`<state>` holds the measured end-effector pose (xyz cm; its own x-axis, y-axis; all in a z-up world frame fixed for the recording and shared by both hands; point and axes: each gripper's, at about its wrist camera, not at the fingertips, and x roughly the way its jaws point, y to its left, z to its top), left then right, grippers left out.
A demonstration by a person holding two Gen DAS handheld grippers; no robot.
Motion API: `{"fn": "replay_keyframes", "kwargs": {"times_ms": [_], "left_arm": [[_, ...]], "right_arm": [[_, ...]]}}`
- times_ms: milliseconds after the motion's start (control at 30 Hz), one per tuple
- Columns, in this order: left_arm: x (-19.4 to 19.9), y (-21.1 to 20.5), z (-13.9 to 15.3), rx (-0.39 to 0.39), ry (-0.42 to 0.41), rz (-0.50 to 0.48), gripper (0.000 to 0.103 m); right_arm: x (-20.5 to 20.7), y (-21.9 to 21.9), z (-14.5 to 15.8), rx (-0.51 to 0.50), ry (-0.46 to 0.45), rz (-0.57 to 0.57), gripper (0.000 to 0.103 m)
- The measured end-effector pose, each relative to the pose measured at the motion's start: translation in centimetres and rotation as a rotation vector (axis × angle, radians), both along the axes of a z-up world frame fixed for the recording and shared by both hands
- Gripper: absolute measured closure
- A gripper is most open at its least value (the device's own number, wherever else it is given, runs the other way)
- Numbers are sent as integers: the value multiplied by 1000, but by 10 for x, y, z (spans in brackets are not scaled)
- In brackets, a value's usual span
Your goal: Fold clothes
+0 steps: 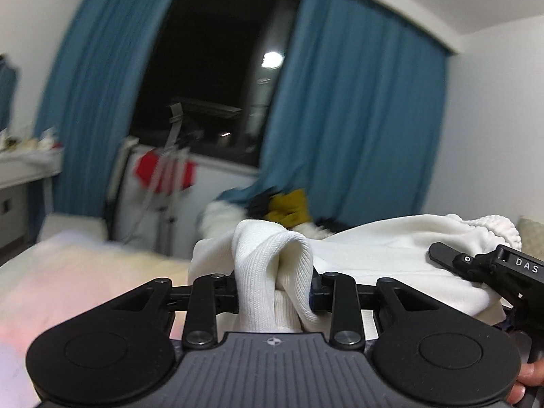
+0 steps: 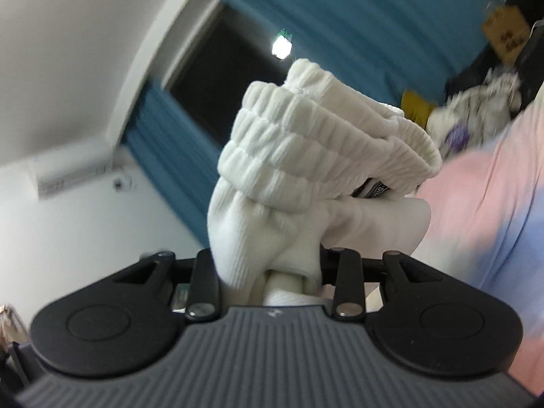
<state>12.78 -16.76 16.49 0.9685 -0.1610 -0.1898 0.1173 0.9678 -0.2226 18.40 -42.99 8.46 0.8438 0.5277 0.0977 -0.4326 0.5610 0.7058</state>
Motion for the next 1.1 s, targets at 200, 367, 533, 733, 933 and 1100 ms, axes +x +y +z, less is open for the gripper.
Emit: {"fn": "replay_keyframes", "kwargs": {"times_ms": [200,367,533,733,933,1100], "left_arm": [[55,-71,-21,52,28,-106,70],[110,-128,-76,97,127,-194,69],[164,-184,-131,142,225,-283,69],[213,-231,-191,211,306,-366,63],[189,-216,-198,243,320,-352,48],[136,-179,-151,254,321,-331,37]], "right_arm": [[17,-91,-1,36,-31,-217,66],[44,-150,-40,9,18,-379,66],[73,-177,-123,35,186,-468,66],[73,-177,-217,113,487,-491,66],[67,-174,-228,164,579,-507,53],[33,-161,-208,167,663,-595,40]]}}
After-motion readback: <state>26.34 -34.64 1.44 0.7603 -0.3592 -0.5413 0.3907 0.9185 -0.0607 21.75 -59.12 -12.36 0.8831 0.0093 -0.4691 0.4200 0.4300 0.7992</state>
